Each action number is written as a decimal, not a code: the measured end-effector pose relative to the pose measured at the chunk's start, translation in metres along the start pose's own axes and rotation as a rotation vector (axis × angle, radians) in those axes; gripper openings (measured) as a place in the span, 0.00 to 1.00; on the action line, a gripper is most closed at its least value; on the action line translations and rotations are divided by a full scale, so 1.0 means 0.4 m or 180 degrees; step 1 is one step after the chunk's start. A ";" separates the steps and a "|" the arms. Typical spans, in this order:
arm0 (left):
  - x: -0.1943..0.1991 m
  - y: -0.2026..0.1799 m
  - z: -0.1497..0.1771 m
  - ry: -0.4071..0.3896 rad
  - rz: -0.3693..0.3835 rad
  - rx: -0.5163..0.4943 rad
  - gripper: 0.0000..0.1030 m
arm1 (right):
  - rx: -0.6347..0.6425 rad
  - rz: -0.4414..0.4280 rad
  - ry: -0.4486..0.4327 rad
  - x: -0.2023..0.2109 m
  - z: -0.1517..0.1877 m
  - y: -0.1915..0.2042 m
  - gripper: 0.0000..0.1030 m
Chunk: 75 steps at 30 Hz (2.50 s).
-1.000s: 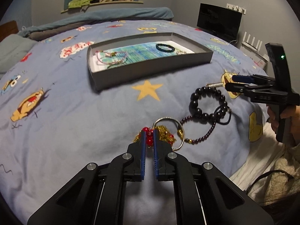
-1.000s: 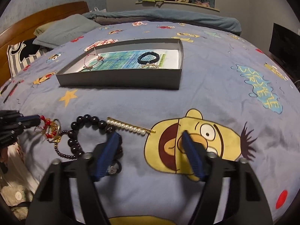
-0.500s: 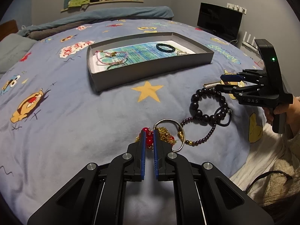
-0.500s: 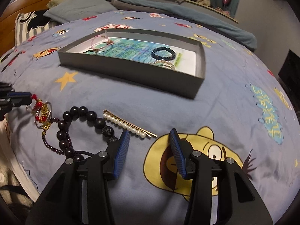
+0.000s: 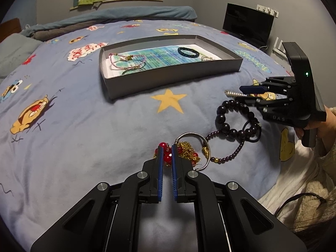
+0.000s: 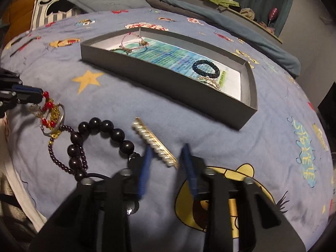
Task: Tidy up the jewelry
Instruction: 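Grasp the gold red-bead chain with the left tool while the right tool reaches the pearl pin, then carry the red-bead chain and pearl hair pin into the gray box with both tools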
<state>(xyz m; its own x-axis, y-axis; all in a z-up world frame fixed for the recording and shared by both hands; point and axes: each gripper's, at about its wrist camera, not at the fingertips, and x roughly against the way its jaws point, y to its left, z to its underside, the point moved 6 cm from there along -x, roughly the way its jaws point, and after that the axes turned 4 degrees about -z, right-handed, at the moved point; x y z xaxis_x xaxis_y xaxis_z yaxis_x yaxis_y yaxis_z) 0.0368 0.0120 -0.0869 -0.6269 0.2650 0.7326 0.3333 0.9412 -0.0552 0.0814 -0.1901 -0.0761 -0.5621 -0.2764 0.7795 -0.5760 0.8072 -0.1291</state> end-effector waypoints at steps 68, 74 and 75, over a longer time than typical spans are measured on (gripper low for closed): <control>-0.412 0.050 -0.545 0.0304 -0.0237 -0.0382 0.08 | -0.0902 0.0071 0.0394 -0.229 -0.323 -0.343 0.05; -0.416 0.050 -0.542 0.0350 -0.0230 -0.0360 0.08 | -0.0886 0.0103 0.0420 -0.239 -0.322 -0.337 0.06; -0.416 0.050 -0.541 0.0348 -0.0229 -0.0357 0.08 | -0.0892 0.0110 0.0419 -0.239 -0.322 -0.338 0.06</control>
<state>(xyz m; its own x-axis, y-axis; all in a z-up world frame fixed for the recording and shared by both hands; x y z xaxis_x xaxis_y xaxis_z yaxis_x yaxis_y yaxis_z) 0.3002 -0.0585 -0.0630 -0.5736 0.1678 0.8018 0.3707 0.9260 0.0715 0.2893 -0.2057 -0.0543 -0.4862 -0.1913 0.8526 -0.3615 0.9324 0.0030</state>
